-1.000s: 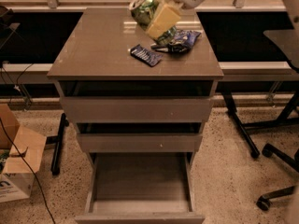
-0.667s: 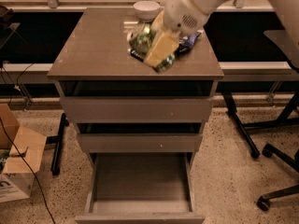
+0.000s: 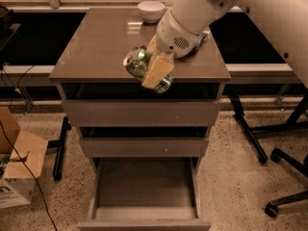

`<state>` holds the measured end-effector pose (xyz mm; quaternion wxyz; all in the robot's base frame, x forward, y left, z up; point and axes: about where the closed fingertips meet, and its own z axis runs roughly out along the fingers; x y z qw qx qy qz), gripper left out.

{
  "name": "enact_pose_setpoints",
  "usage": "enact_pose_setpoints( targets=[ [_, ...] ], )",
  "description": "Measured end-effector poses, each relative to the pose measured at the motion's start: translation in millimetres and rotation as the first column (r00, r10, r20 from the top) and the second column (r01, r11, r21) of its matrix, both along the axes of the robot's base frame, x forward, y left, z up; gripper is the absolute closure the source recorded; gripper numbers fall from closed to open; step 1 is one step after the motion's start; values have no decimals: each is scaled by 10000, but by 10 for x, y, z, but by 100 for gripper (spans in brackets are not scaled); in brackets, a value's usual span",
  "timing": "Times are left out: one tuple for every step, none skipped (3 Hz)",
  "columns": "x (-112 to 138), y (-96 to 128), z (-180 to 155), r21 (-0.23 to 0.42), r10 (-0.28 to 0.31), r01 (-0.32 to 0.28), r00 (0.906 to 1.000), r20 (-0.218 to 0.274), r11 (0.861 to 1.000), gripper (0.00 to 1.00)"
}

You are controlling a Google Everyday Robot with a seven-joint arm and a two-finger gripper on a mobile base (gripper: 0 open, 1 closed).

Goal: Place green can into bottom drawer

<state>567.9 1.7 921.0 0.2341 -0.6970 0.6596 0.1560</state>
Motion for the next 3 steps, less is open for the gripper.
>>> enact_pose_setpoints(
  targets=[
    [-134,0,-320,-577,18,-58,9976,-690,9983,100],
    [-285,-52,-777,-1016,-290,143,9890,-1451,9947,100],
    [-353,-209,-1550,-1017,-1072,848,9648,-2400,9912,100]
  ],
)
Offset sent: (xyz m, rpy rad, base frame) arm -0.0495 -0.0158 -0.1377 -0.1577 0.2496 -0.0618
